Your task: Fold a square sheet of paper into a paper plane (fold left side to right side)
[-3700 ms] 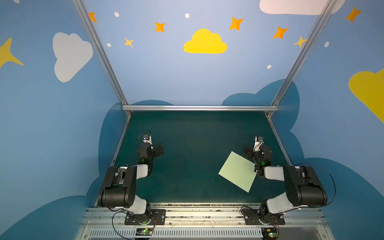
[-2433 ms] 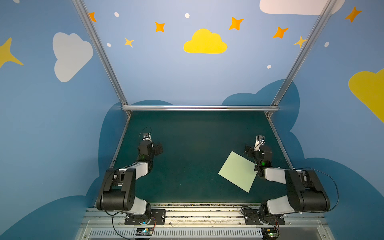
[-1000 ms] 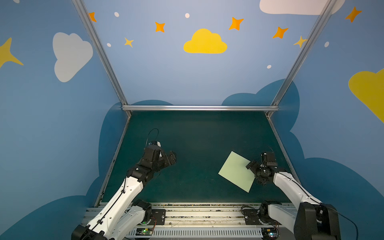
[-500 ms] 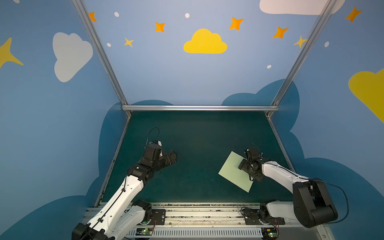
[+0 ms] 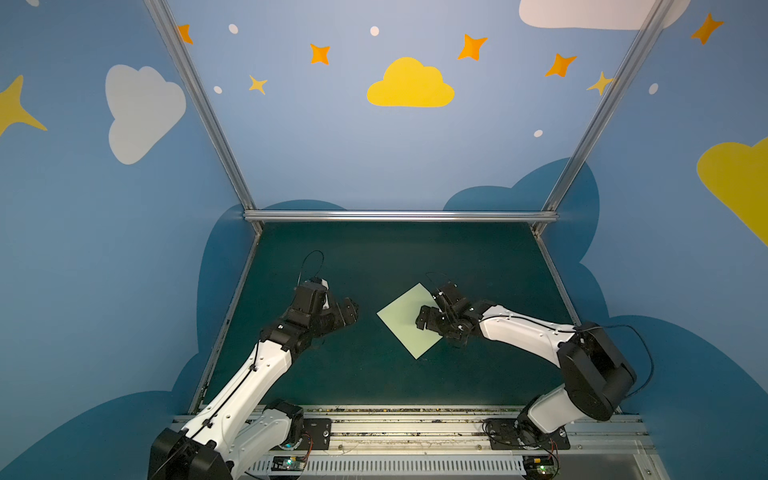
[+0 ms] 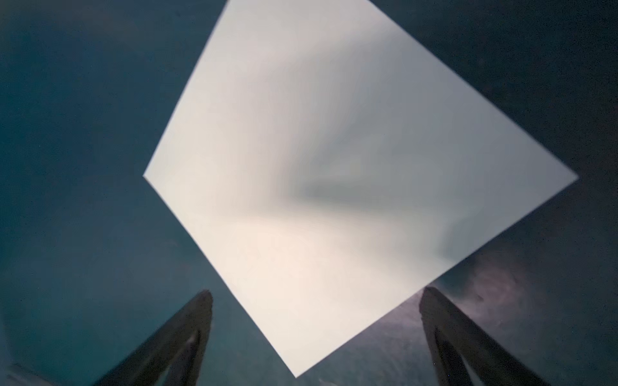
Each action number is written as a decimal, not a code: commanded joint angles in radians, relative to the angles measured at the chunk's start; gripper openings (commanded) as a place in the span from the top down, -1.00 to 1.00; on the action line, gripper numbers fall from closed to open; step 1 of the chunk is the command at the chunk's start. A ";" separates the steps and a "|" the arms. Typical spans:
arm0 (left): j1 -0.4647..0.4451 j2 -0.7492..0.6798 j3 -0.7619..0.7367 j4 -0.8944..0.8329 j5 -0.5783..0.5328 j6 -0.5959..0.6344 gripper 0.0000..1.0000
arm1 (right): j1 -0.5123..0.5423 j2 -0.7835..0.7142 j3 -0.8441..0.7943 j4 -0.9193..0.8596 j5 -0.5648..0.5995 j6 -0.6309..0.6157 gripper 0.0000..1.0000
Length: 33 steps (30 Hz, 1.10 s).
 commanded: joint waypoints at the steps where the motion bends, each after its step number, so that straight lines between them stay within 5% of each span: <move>1: -0.024 0.036 0.032 -0.006 0.029 -0.011 -1.00 | -0.064 -0.060 -0.010 -0.033 -0.033 -0.051 -0.90; 9: -0.094 0.250 0.106 0.097 0.094 -0.039 -1.00 | -0.300 -0.094 -0.073 0.031 -0.226 -0.242 -0.87; 16: -0.145 0.515 0.284 0.115 0.097 -0.029 -1.00 | -0.429 0.010 -0.032 0.014 -0.328 -0.368 -0.61; 25: -0.202 0.799 0.508 0.073 0.091 0.050 -1.00 | -0.450 0.099 -0.072 0.093 -0.366 -0.365 -0.46; 33: -0.211 0.908 0.558 0.074 0.063 0.078 -1.00 | -0.449 0.145 -0.100 0.138 -0.376 -0.358 -0.37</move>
